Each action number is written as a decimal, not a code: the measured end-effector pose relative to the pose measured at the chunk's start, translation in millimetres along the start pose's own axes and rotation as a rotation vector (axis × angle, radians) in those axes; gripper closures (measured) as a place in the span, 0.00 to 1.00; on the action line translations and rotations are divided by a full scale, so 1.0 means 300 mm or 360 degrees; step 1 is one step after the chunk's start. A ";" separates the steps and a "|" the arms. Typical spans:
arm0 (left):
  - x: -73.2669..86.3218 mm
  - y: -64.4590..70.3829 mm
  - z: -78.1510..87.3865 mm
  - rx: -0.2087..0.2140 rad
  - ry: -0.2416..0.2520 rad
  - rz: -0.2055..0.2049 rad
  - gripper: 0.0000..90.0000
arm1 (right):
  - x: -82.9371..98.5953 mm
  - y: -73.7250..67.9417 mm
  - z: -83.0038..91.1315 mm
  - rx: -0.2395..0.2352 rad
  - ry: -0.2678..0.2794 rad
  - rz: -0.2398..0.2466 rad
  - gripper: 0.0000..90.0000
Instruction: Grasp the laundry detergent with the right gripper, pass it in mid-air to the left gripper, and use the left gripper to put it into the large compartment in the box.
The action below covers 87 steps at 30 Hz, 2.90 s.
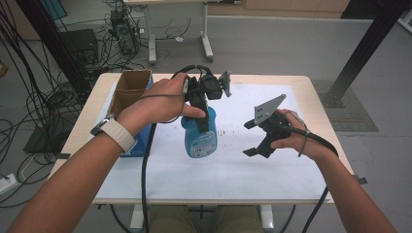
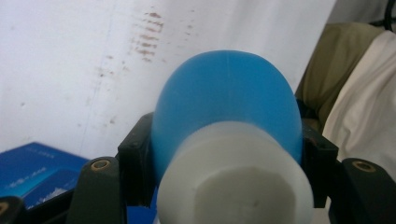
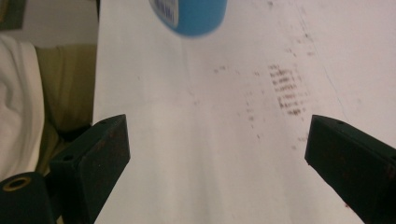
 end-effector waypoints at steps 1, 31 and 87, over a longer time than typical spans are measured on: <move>0.002 -0.007 0.006 -0.0004 0.0007 0.0035 0.41 | 0.007 0.003 0.005 0.0004 -0.0022 0.0002 0.08; 0.102 -0.123 0.213 -0.0056 -0.0006 0.0626 0.41 | 0.139 0.065 0.074 0.0085 -0.0267 -0.0076 0.10; 0.492 -0.468 0.276 0.0065 -0.0041 0.1678 0.41 | 0.142 0.125 0.064 0.0078 -0.0277 -0.0099 0.10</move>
Point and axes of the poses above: each handheld gripper's, and its own axes: z roughly backward along the jaws, x roughly out of its underside, y roughly to its right, the point moved 6 cm from there along -z, roughly forward along the jaws, and after that the axes turned 14 degrees about -y, right-handed, at the moved point
